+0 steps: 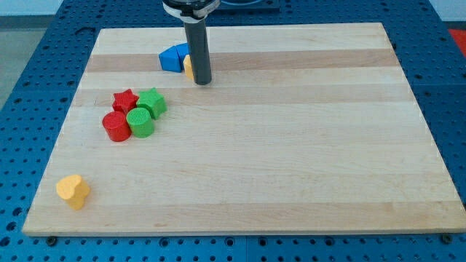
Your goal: Point at the yellow heart
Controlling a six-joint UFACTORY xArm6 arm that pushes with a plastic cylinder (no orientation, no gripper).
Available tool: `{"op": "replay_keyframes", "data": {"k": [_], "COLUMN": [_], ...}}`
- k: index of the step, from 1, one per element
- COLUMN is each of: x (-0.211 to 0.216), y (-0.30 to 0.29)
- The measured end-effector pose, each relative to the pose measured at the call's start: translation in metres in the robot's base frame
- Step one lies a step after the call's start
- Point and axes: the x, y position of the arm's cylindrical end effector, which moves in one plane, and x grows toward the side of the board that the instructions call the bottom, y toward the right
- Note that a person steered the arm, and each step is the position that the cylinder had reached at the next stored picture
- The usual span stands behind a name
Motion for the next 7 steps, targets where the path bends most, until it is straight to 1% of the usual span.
{"op": "replay_keyframes", "data": {"k": [1, 2, 3, 4, 5, 6, 7], "x": [0.025, 0.086, 0.172, 0.245, 0.271, 0.271, 0.271], "y": [0.066, 0.127, 0.101, 0.023, -0.021, -0.021, -0.051]}}
